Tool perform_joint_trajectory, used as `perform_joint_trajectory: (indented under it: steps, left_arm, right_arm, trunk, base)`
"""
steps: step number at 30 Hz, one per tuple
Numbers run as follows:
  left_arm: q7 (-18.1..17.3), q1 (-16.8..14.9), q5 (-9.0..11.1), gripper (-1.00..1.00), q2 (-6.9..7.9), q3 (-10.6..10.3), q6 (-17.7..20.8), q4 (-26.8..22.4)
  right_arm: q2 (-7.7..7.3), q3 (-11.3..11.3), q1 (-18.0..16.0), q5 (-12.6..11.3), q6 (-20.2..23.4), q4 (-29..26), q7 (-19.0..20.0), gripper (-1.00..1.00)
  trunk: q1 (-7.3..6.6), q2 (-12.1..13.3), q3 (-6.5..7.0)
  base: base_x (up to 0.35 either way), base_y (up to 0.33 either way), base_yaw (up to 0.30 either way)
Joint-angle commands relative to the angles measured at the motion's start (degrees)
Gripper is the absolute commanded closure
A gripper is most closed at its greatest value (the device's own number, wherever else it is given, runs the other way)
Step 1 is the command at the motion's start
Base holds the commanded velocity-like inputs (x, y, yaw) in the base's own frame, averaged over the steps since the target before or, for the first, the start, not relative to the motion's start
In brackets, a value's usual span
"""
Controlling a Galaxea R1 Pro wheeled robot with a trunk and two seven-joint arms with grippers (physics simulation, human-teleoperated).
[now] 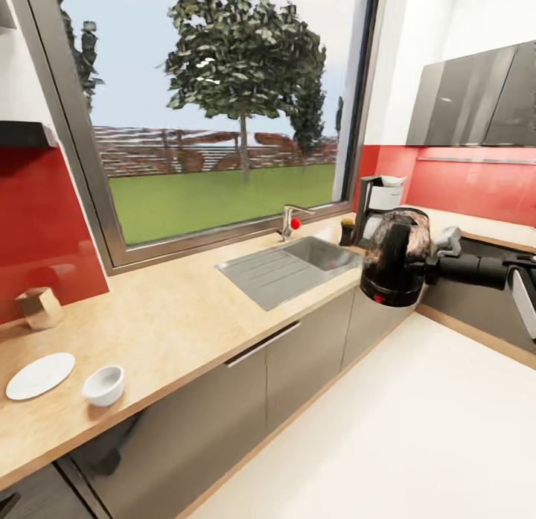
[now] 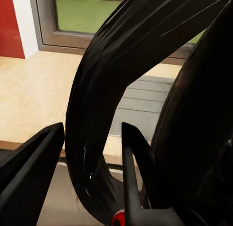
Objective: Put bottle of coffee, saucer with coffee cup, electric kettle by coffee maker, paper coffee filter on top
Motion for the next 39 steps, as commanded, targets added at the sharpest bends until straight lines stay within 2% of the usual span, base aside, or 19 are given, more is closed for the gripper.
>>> perform_joint_trajectory:
  steps: [1,16,31,39]
  left_arm:
    - [-0.1,0.0,-0.1,-1.0,0.0,0.1,-0.3,0.1]
    - [0.0,0.0,-0.1,-1.0,-0.01,0.3,-0.3,0.0]
    - [0.0,0.0,-0.1,-1.0,0.1,0.3,-0.3,0.0]
    - [0.1,0.0,-0.1,-1.0,0.16,0.3,-0.2,0.0]
  right_arm:
    - [-0.06,0.0,-0.1,-0.5,0.4,0.0,0.0,1.0]
    - [-0.12,-0.1,-0.1,-0.5,0.4,0.2,0.0,1.0]
    - [-0.12,-0.1,0.0,-0.5,0.3,0.2,0.0,1.0]
    - [-0.12,-0.2,0.0,-0.5,0.3,0.2,-0.1,1.0]
  trunk:
    - [0.02,0.0,-0.07]
    - [0.02,0.0,-0.07]
    - [0.02,0.0,-0.07]
    - [0.02,0.0,0.04]
  base:
    - [0.208,-0.212,-0.101]
    - [0.104,-0.15,-0.241]
    - [0.162,-0.293,-0.024]
    - [0.231,-0.19,-0.077]
